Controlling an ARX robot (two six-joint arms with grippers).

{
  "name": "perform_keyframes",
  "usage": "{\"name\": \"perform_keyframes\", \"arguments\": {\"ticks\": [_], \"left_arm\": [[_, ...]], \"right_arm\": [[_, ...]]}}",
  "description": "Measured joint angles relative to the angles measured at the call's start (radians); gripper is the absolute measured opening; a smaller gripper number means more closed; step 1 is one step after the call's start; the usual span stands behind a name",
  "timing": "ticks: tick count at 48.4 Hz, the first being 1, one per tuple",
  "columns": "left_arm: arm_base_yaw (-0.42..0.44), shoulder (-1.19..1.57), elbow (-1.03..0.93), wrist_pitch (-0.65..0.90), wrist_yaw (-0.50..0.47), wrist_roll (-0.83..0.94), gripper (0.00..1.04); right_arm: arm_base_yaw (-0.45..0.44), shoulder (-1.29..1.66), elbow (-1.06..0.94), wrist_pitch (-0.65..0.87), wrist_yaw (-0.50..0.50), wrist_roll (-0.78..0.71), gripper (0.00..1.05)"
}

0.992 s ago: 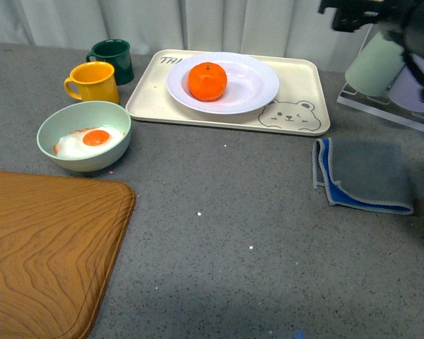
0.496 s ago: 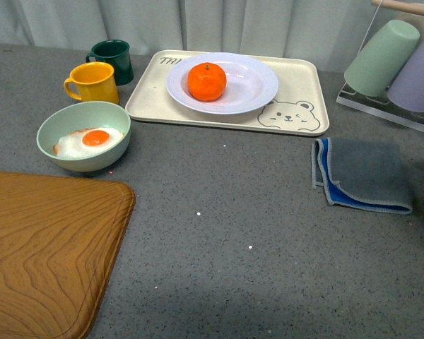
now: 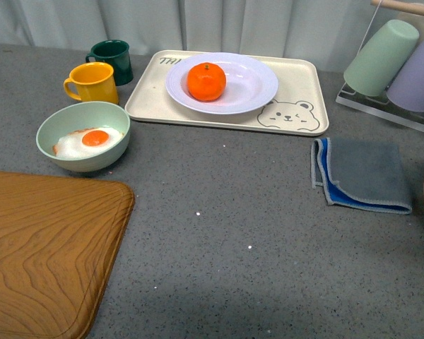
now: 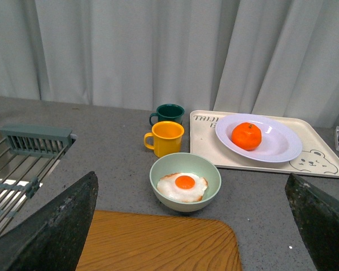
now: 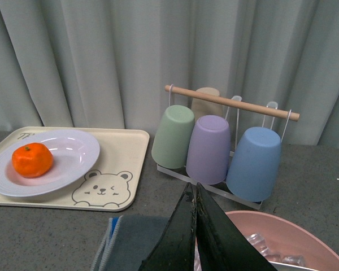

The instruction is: Place orange and plate with both arms

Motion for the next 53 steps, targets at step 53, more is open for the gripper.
{"name": "perform_keyframes", "arguments": {"ticks": [53], "left_arm": [[0.0,0.0,0.0,0.0,0.0,0.0,0.98]], "right_arm": [[0.0,-0.791,-0.137,-0.633,-0.004,0.0,0.01]]}}
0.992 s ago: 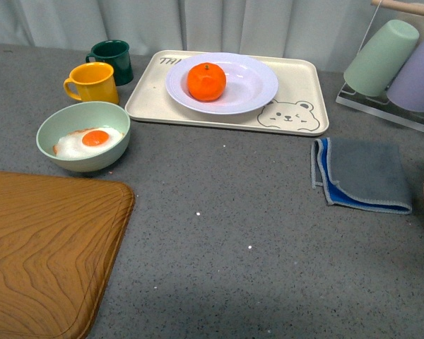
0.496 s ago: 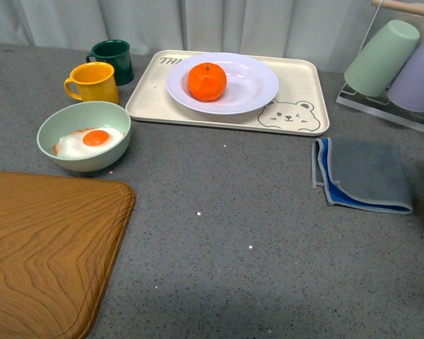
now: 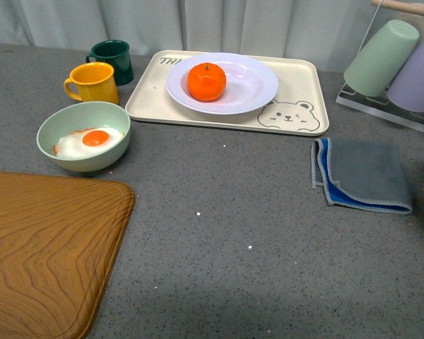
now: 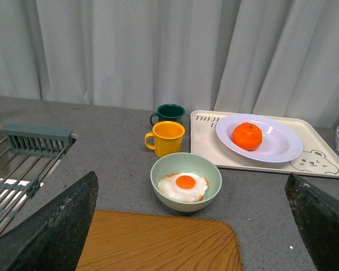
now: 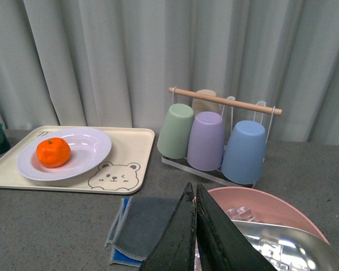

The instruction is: Place orange and plate with both arms

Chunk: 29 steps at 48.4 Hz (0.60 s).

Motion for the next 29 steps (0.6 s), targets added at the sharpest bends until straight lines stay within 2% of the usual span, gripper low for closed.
{"name": "perform_keyframes", "arguments": {"ticks": [29], "left_arm": [[0.0,0.0,0.0,0.0,0.0,0.0,0.98]], "right_arm": [[0.0,-0.212,0.0,-0.206,0.0,0.0,0.01]]}}
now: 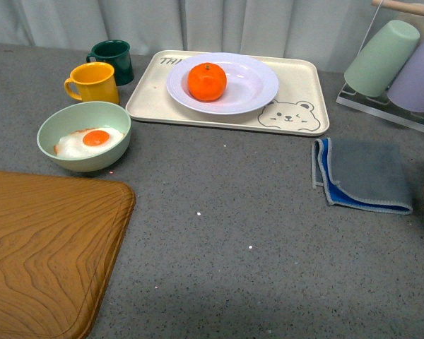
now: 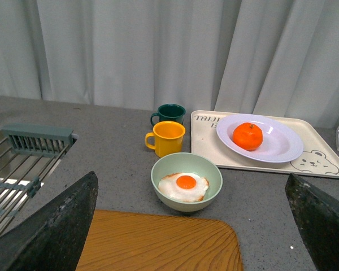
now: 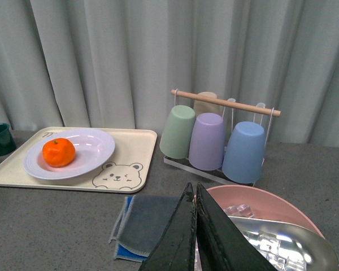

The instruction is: Place orange and plate with both arms

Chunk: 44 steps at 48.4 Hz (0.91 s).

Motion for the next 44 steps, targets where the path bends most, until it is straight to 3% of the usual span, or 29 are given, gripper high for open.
{"name": "perform_keyframes", "arguments": {"ticks": [14,19,27,44], "left_arm": [[0.0,0.0,0.0,0.0,0.0,0.0,0.98],[0.0,0.0,0.0,0.0,-0.001,0.0,0.98],[0.0,0.0,0.0,0.0,0.0,0.0,0.98],[0.0,0.0,0.0,0.0,0.0,0.0,0.98]], "right_arm": [[0.0,-0.066,0.0,-0.067,0.0,0.0,0.01],[0.0,-0.183,0.0,-0.219,-0.002,0.0,0.01],[0.0,-0.23,0.0,-0.237,-0.002,-0.002,0.02],[0.0,-0.23,0.0,-0.237,-0.002,-0.002,0.76]]}}
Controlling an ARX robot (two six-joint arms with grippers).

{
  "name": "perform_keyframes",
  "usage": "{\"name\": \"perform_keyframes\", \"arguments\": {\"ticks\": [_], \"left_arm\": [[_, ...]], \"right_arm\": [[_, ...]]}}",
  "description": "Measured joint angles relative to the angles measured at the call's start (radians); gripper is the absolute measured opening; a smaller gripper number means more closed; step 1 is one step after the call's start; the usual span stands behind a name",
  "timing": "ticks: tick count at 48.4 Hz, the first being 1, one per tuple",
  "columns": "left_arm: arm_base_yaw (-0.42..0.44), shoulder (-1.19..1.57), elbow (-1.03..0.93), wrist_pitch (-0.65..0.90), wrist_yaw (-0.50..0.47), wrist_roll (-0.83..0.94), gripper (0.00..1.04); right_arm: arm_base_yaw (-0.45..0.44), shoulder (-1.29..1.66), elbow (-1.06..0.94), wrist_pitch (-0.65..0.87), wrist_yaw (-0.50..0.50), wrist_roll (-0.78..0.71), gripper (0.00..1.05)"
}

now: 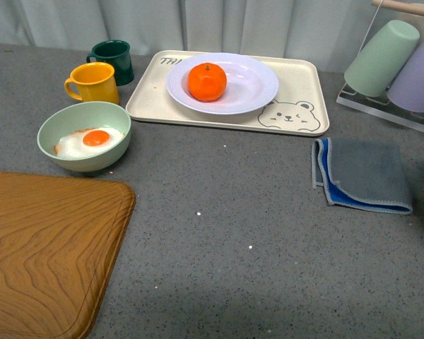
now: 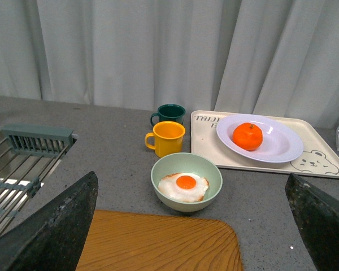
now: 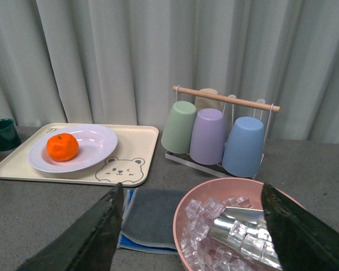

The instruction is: Place orange and plate with both arms

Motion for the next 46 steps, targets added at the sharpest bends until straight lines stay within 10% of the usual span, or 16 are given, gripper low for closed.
{"name": "perform_keyframes", "arguments": {"ticks": [8,46], "left_arm": [[0.0,0.0,0.0,0.0,0.0,0.0,0.98],[0.0,0.0,0.0,0.0,0.0,0.0,0.98]], "right_arm": [[0.0,0.0,0.0,0.0,0.0,0.002,0.97],[0.0,0.0,0.0,0.0,0.0,0.001,0.95]]}}
